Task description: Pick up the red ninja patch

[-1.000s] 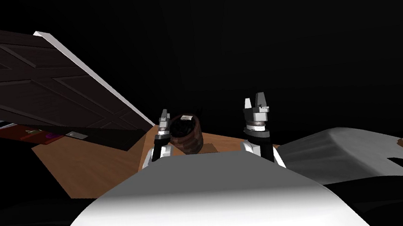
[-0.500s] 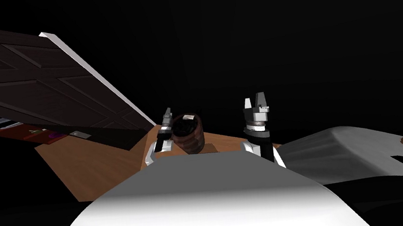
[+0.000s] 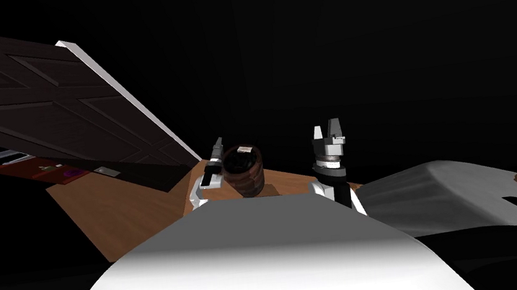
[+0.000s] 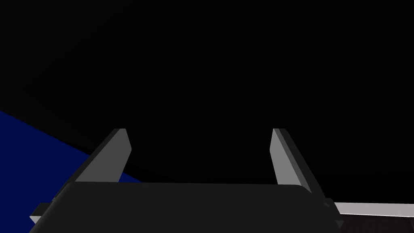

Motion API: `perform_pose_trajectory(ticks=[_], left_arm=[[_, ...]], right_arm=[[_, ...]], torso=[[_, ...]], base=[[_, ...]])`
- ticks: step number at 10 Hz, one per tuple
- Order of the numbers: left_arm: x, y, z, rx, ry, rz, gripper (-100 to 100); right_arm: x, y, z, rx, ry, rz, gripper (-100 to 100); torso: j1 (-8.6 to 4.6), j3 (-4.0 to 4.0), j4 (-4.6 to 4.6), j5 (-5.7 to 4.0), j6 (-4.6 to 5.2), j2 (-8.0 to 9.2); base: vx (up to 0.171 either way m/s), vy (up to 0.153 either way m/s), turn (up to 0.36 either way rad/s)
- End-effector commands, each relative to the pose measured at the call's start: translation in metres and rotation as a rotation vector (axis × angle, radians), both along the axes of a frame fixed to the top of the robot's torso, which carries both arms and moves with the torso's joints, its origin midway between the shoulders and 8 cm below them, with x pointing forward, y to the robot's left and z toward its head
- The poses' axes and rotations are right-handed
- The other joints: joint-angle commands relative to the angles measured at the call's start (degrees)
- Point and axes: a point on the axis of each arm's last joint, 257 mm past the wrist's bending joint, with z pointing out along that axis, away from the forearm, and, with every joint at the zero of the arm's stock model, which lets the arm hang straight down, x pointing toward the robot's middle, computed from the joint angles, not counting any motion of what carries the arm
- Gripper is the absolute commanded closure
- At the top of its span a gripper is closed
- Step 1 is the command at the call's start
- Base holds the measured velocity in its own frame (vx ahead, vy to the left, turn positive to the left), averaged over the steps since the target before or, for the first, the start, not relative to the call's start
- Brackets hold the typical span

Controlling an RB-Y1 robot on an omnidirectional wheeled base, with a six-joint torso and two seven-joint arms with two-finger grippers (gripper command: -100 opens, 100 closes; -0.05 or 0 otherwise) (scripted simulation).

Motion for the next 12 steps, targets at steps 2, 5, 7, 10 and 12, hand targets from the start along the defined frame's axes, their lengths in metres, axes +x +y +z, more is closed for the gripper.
perform_pose_trajectory(ticks=[2,5,7,10,12], left_arm=[[0.023,0.003,-0.017,-0.006,0.069,0.016,-100],[0.043,0.006,-0.03,-0.015,0.133,0.03,-100],[0.046,0.008,-0.034,-0.018,0.159,0.038,-100],[0.063,0.01,-0.048,-0.027,0.226,0.053,-100],[0.079,0.011,-0.058,-0.037,0.281,0.063,-100]], right_arm=[[0.0,0.0,0.0,0.0,0.0,0.0,0],[0.0,0.0,0.0,0.0,0.0,0.0,0],[0.0,0.0,0.0,0.0,0.0,0.0,0],[0.0,0.0,0.0,0.0,0.0,0.0,0],[0.0,0.0,0.0,0.0,0.0,0.0,0]], torso=[[-0.15,-0.02,-0.01,-0.03,0.0,-0.03],[-0.16,-0.01,-0.01,-0.03,-0.01,-0.01],[-0.05,0.02,0.0,-0.01,-0.01,0.03],[-0.1,0.0,0.0,-0.02,-0.01,0.0],[-0.05,-0.02,-0.01,-0.02,0.0,-0.04]], base=[[-0.009,0.051,0.004],[-0.016,0.058,0.001],[-0.017,0.055,-0.003],[-0.011,0.053,0.002],[-0.012,0.077,0.005]])
